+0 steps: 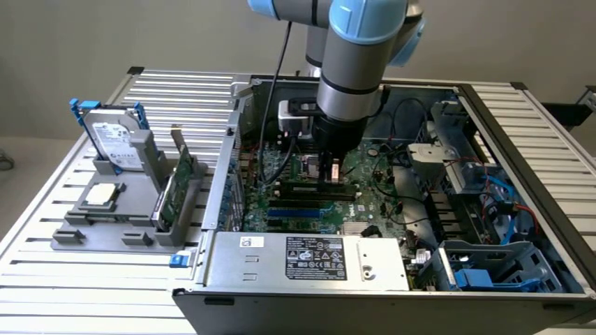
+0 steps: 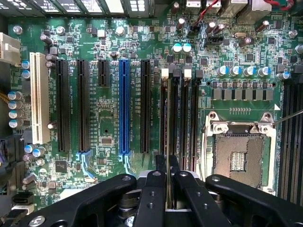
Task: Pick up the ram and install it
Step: 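Insert the ram into the slot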
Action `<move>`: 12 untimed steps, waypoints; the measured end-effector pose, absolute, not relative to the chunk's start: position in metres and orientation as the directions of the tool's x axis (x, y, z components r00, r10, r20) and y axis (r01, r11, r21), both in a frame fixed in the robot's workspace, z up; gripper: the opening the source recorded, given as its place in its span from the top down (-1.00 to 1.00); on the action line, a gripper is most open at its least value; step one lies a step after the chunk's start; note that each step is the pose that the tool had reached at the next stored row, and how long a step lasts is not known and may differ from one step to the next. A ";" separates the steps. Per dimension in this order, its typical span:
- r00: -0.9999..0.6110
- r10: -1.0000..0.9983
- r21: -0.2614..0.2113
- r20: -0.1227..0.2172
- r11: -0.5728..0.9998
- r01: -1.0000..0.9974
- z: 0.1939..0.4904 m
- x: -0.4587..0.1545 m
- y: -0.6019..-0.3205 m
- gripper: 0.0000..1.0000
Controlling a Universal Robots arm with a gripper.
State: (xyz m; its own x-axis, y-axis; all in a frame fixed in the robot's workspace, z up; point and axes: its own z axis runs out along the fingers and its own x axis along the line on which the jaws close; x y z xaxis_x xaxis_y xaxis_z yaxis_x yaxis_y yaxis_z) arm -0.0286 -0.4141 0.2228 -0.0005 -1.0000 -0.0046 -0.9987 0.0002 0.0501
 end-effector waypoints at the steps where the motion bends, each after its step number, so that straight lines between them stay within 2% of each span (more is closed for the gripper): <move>1: 0.000 -1.000 0.050 -0.005 0.000 -0.999 0.223 -0.029 -0.414 0.73; 12: 0.001 -1.000 0.050 -0.005 -0.002 -0.999 0.224 -0.029 -0.413 0.73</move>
